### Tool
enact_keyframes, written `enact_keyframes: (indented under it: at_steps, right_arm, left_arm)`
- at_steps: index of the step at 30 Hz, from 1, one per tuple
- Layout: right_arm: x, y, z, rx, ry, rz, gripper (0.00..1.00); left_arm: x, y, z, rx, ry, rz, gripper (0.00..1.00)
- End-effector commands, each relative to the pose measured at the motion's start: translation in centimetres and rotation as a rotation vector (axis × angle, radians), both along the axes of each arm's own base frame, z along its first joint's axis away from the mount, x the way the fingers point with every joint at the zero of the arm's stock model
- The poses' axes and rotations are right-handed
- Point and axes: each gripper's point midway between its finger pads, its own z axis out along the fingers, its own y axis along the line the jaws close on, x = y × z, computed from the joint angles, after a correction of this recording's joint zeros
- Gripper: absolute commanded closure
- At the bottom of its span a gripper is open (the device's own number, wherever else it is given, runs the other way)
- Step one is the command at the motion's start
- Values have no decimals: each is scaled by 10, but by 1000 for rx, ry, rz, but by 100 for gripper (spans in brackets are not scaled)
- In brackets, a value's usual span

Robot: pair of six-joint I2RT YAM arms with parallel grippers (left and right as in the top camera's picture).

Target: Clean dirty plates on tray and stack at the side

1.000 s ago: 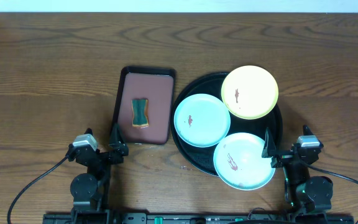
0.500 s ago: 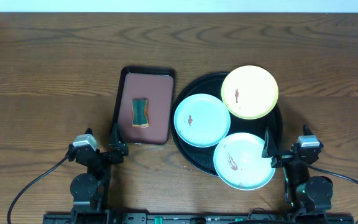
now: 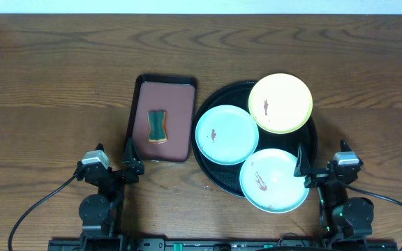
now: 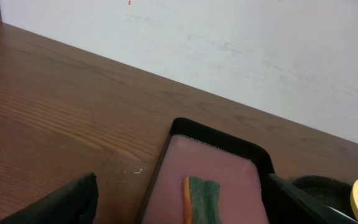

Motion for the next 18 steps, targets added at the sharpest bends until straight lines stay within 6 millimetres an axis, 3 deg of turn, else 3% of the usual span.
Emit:
enact_keyframes:
  at_steps: [1, 4, 7, 11, 18]
  right_arm:
    - [0, 1, -1, -12, 0, 2, 1]
    - [1, -2, 8, -5, -33, -14, 1]
    - [-1, 10, 14, 96, -46, 50, 1]
    - [-4, 23, 31, 219, -84, 130, 1]
    - [-22, 31, 114, 158, -177, 192, 1]
  left_arm:
    - [-2, 2, -15, 10, 53, 9, 15]
    - [-1, 2, -12, -2, 39, 9, 15]
    - [1, -2, 2, -28, -20, -10, 15]
    - [0, -22, 40, -54, -164, -125, 15]
    - [-15, -26, 123, -44, -301, -155, 15]
